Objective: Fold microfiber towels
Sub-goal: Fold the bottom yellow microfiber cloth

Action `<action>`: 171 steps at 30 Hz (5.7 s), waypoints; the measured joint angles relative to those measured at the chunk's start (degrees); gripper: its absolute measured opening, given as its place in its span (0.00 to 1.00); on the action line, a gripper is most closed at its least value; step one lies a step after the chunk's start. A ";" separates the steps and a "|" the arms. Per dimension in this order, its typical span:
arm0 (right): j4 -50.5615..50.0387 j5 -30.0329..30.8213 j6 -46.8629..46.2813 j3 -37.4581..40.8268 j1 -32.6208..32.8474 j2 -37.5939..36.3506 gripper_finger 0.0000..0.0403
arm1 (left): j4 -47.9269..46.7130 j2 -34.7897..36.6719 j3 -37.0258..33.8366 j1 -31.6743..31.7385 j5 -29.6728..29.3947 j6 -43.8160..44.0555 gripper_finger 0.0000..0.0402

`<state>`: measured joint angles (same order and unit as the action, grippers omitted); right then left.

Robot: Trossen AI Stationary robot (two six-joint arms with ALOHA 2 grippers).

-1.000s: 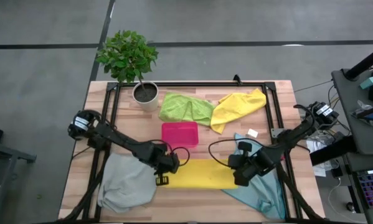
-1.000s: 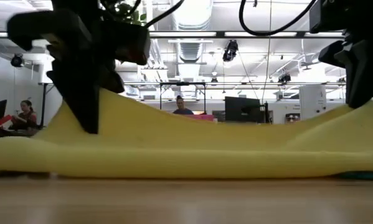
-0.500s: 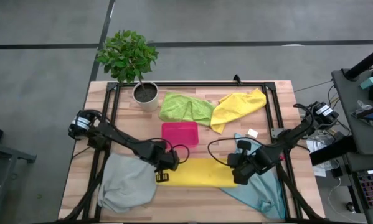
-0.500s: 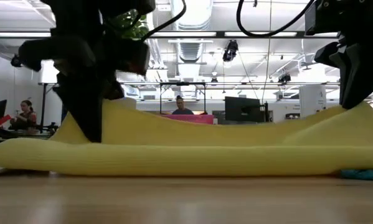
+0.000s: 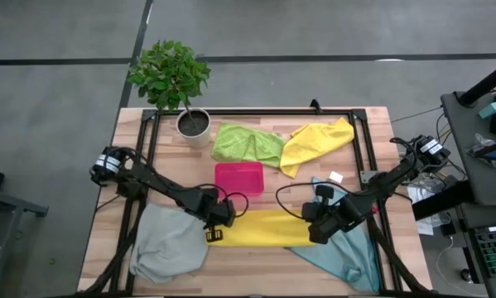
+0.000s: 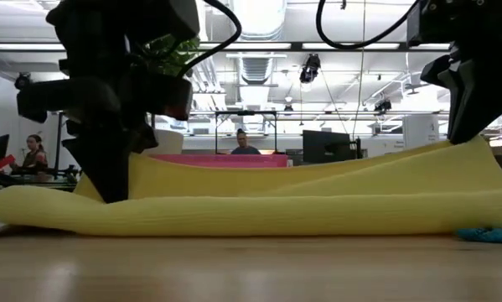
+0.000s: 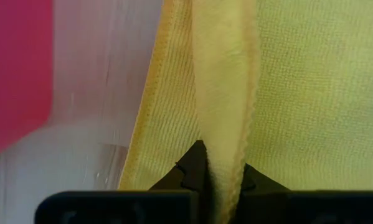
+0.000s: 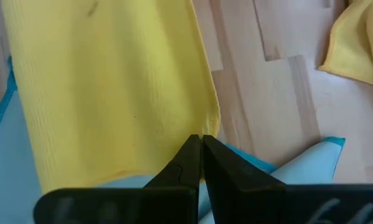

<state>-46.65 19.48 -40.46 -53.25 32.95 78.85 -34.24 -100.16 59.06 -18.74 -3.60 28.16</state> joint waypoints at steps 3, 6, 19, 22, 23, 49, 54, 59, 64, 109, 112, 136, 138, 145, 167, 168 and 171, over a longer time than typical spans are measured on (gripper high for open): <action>0.00 0.20 -0.87 0.02 0.00 0.00 0.02 | -0.04 0.00 -0.24 0.00 -0.02 0.02 0.00; 0.00 0.29 -1.58 0.00 -0.02 0.00 0.02 | -0.02 0.00 -0.26 0.00 -0.02 0.02 0.00; -0.09 3.66 -3.06 0.02 -0.75 0.04 0.02 | -0.19 0.00 -0.08 0.02 -2.81 0.04 0.19; -0.04 3.64 -3.06 0.02 -1.41 0.04 0.02 | -0.20 0.00 -0.01 0.02 -2.84 0.04 0.20; -0.04 3.59 -3.06 0.02 -1.67 0.04 0.02 | -0.18 0.02 0.00 0.02 -2.84 0.04 0.20; 3.37 7.70 -5.58 -0.15 -4.13 0.02 0.30 | -0.48 1.73 0.16 0.37 3.35 0.00 0.20; 7.30 11.78 -3.01 -0.15 -4.22 0.02 0.29 | -0.53 1.73 0.16 0.37 3.54 0.00 0.20; 9.64 15.29 -2.41 -0.15 -4.51 0.02 0.29 | -0.53 1.73 0.16 0.37 3.56 -0.02 0.20; 10.18 16.12 -2.53 -0.15 -4.87 0.02 0.29 | -0.76 1.73 0.34 0.37 3.63 -0.02 0.20; 18.21 11.16 -6.50 -5.42 -5.25 -0.42 0.29 | -3.96 1.97 2.85 0.31 3.84 -0.02 0.20; 17.99 9.43 -8.39 -6.29 -5.25 -0.42 0.29 | -3.75 1.97 2.79 -0.08 1.11 0.03 0.20; 5.79 -3.38 -31.24 -3.61 -4.79 0.32 0.54 | -8.21 1.86 -0.92 -0.85 -12.12 4.04 0.47; 5.79 -5.72 -32.21 -3.54 -4.60 0.63 0.57 | -11.92 1.86 -0.57 -0.85 -12.76 3.89 0.51; 5.60 -10.72 -36.32 -2.40 -3.64 1.96 0.60 | -18.68 2.36 0.22 -0.85 -15.55 3.04 0.56; 22.08 -5.62 -38.68 11.61 -4.25 2.27 0.61 | -15.72 2.47 0.16 -0.96 -15.78 3.06 0.56; 23.21 -5.22 -38.36 12.26 -4.25 2.27 0.61 | -15.70 2.47 0.16 -0.96 -15.78 3.06 0.56; 26.81 -4.45 -38.30 14.39 -4.48 2.27 0.60 | -15.61 2.47 0.16 -0.96 -15.78 3.08 0.56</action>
<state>-19.84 15.03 -78.76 -38.87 28.47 81.12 -49.85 -97.69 59.22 -19.70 -19.38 31.24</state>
